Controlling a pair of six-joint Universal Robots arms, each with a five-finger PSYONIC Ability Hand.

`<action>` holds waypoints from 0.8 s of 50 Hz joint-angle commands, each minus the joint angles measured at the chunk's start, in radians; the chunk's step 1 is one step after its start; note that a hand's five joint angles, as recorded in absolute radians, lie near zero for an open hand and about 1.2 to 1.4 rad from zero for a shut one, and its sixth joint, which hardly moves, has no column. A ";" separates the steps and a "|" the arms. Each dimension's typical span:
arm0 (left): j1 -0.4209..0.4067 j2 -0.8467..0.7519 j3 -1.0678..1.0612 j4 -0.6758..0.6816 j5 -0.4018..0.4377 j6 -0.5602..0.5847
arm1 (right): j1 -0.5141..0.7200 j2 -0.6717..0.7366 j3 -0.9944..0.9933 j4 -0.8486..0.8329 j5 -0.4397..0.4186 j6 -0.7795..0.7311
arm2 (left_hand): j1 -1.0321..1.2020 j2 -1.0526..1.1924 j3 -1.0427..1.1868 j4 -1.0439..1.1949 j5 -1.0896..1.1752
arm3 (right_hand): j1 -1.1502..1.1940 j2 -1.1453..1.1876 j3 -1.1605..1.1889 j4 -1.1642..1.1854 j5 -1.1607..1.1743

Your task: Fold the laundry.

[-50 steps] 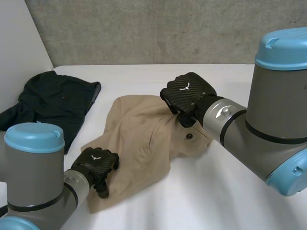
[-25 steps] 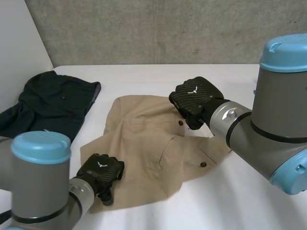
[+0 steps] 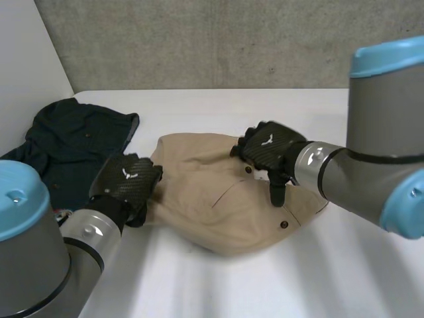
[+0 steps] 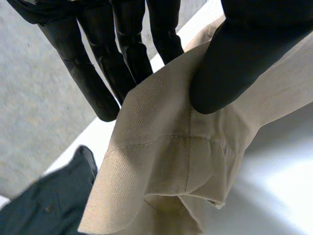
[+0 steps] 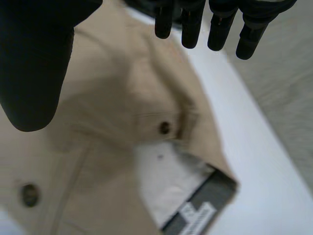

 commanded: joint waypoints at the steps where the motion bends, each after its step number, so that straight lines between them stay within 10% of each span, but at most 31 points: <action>1: 0.005 0.030 0.035 -0.002 0.044 0.057 | -0.001 0.253 -0.277 0.320 -0.043 -0.068 | 0.252 0.215 0.212 0.201 0.235 | 0.008 0.020 0.021 0.016 0.007; 4: 0.005 0.028 0.037 0.000 0.051 0.060 | -0.001 0.304 -0.322 0.315 -0.026 -0.071 | 0.252 0.215 0.212 0.201 0.235 | 0.157 0.170 0.171 0.165 0.157; 8: 0.020 0.010 0.050 0.024 0.089 0.064 | 0.002 0.376 -0.429 0.210 -0.015 -0.036 | 0.252 0.215 0.212 0.201 0.235 | 1.173 1.185 1.186 1.181 1.172; 23: 0.139 -0.259 0.820 0.460 0.258 -0.074 | 0.031 0.257 -0.549 -0.790 0.280 0.239 | 0.252 0.215 0.212 0.201 0.235 | 1.174 1.186 1.188 1.182 1.174; 31: 0.128 -0.403 1.135 0.263 0.148 -0.275 | 0.061 0.177 -0.350 -0.939 0.290 0.167 | 0.252 0.215 0.212 0.201 0.235 | 1.174 1.186 1.188 1.182 1.174; 40: 0.142 -0.486 0.979 0.061 0.148 -0.306 | 0.063 0.108 -0.032 -0.904 0.281 0.164 | 0.252 0.215 0.212 0.201 0.235 | 1.174 1.186 1.188 1.182 1.174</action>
